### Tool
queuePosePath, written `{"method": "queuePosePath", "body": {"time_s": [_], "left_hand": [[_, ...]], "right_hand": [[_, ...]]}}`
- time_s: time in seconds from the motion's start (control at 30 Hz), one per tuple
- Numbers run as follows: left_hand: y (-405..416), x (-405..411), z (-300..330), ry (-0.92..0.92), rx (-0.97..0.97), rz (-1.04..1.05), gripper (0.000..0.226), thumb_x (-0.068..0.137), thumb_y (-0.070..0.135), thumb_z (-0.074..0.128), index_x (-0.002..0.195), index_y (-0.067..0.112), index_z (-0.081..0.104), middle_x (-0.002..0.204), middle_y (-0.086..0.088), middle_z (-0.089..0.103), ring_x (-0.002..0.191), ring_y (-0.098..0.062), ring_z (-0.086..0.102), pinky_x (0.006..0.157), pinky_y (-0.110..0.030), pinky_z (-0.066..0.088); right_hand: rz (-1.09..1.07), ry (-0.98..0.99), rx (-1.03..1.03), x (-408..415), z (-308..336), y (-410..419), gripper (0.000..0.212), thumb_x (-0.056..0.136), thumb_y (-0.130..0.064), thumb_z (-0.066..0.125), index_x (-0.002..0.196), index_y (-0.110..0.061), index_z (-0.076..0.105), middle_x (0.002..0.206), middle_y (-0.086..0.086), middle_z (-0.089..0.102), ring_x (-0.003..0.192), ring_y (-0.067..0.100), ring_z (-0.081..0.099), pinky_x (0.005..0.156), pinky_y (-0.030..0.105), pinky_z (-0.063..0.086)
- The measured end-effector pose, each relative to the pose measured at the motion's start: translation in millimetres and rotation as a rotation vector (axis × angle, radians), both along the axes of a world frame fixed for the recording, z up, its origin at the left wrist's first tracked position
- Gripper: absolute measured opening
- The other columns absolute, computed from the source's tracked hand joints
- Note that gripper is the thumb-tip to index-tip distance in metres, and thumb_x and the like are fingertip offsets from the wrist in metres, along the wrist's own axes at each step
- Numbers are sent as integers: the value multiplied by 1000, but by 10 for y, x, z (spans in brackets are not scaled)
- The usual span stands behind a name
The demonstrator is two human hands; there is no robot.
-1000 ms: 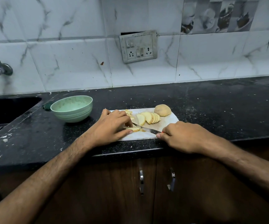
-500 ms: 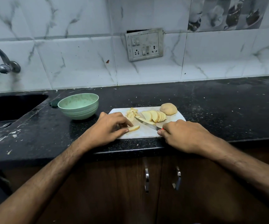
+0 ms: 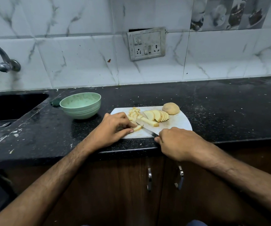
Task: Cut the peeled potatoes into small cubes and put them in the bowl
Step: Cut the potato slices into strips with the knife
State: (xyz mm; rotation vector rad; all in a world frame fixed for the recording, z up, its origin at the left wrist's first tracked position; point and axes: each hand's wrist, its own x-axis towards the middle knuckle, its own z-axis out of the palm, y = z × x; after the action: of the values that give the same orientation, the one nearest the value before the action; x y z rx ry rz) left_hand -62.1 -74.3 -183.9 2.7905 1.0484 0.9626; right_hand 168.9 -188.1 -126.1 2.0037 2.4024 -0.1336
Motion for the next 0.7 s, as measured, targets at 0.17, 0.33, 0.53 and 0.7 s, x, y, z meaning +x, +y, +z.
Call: {"method": "queuePosePath", "body": {"time_s": [0.17,0.33,0.53,0.7], "left_hand": [[26,-37,-17,-58,19,-40,15,89,41,74,100,30,78,92,21,67,87,2,65,72,-50,52],[19,-33,-8,-84,56,-49,8,87,37,79,90,29,76,86,21,69,81,5,65,72,-46,49],[-8,-37,-27,-54,78,8,6,85,33,81,90,33,77,87,20,67,89,7,60,84,-23,26],[-13,-40,-26,-71,55,5,8,85,31,80,92,34,78,88,17,67,89,4,61,85,-22,26]], "right_hand": [[77,-206,218,-61,-77,-101,25,103,-29,35,111,-17,56,100,4,62,89,27,62,73,39,47],[12,-133,185,40,39,-89,35,105,-44,25,99,-23,53,107,5,64,95,27,60,69,36,34],[14,-85,118,-50,71,-115,32,105,-45,27,92,-23,46,106,5,62,81,23,48,71,36,35],[-5,-23,25,-170,60,-108,20,104,-37,35,93,-22,41,84,-1,46,81,23,47,72,35,36]]}}
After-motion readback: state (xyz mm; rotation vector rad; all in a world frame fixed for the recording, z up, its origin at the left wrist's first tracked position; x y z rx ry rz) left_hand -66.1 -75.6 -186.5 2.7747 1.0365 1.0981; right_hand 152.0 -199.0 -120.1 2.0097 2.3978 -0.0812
